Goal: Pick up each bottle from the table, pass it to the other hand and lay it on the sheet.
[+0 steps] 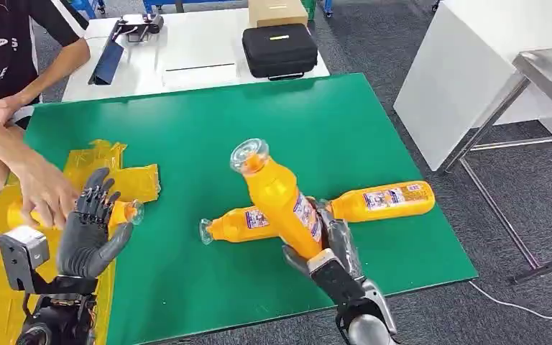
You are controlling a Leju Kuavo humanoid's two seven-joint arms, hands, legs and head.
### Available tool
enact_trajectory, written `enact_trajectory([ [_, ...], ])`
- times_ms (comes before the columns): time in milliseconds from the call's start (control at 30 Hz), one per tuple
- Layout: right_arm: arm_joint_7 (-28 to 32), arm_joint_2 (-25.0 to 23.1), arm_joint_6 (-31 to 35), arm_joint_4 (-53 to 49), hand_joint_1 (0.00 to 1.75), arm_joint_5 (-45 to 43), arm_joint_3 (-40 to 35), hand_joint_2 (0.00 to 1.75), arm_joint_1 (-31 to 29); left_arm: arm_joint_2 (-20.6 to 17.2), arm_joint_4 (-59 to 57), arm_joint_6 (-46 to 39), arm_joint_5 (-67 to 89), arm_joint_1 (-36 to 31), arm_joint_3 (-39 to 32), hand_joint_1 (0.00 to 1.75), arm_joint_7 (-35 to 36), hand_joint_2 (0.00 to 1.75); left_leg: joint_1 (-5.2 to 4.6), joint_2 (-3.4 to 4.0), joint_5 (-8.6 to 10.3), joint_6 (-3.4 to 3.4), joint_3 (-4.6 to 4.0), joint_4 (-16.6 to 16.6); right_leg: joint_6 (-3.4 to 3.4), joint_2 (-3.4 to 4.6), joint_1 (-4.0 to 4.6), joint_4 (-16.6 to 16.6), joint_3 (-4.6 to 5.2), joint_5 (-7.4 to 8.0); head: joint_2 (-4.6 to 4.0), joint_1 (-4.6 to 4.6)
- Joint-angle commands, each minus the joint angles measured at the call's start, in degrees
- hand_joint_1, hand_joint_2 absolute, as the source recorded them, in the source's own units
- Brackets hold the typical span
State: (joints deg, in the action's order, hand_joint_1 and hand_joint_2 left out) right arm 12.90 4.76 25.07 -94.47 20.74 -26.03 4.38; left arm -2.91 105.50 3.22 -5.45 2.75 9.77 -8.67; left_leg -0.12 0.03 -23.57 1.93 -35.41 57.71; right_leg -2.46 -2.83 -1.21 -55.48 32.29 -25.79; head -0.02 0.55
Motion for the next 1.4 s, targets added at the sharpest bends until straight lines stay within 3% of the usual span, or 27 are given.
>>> enact_trajectory([
  [33,0.21,-1.05,1.88,1.16,1.75,-1.32,3.40,1.75,-1.29,-3.21,0.45,4.25,-4.99,-1.59,4.64,0.00,1.49,1.75,0.08,0.01,-0.14,-0.15,0.30,-0.02,0.19,0.26,0.05,0.07,-0.33,-0.14,0.00,0.02],
  [167,0.15,-2.42,2.50,0.89,1.75,-1.29,4.39,1.75,-2.44,-3.53,1.53,9.41,-10.19,-2.84,8.22,0.00,3.07,1.75,0.07,0.01,-0.13,-0.14,0.25,0.00,0.17,0.25,0.05,0.03,-0.27,-0.12,0.02,0.02],
  [467,0.26,-3.08,2.54,1.27,1.75,-1.05,4.16,1.75,-3.45,-4.19,1.49,11.16,-11.02,-4.37,10.89,0.00,3.20,1.75,0.08,0.03,-0.10,-0.14,0.25,-0.02,0.17,0.26,0.06,0.06,-0.27,-0.09,0.00,0.02],
  [767,0.10,-2.99,-1.23,3.63,1.75,-0.07,-2.71,1.75,-9.10,-3.73,-2.76,9.52,-7.27,-9.50,16.77,0.00,3.15,1.75,0.06,0.08,-0.06,-0.11,0.20,-0.04,0.14,0.28,0.05,0.07,-0.22,-0.03,0.00,0.00],
  [900,0.07,-1.39,-3.65,5.77,1.75,-0.70,-5.65,1.75,-12.38,-2.78,-4.64,8.39,-6.95,-11.09,17.06,0.00,2.65,1.75,0.04,0.05,-0.04,-0.10,0.21,-0.06,0.12,0.23,0.03,0.08,-0.23,-0.02,0.00,0.00],
  [1400,0.07,-1.39,-3.65,5.77,1.75,-0.70,-5.65,1.75,-12.38,-2.78,-4.64,8.39,-6.95,-11.09,17.06,0.00,2.65,1.75,0.08,0.05,-0.09,-0.12,0.28,-0.05,0.15,0.27,0.05,0.10,-0.32,-0.06,0.00,0.00],
])
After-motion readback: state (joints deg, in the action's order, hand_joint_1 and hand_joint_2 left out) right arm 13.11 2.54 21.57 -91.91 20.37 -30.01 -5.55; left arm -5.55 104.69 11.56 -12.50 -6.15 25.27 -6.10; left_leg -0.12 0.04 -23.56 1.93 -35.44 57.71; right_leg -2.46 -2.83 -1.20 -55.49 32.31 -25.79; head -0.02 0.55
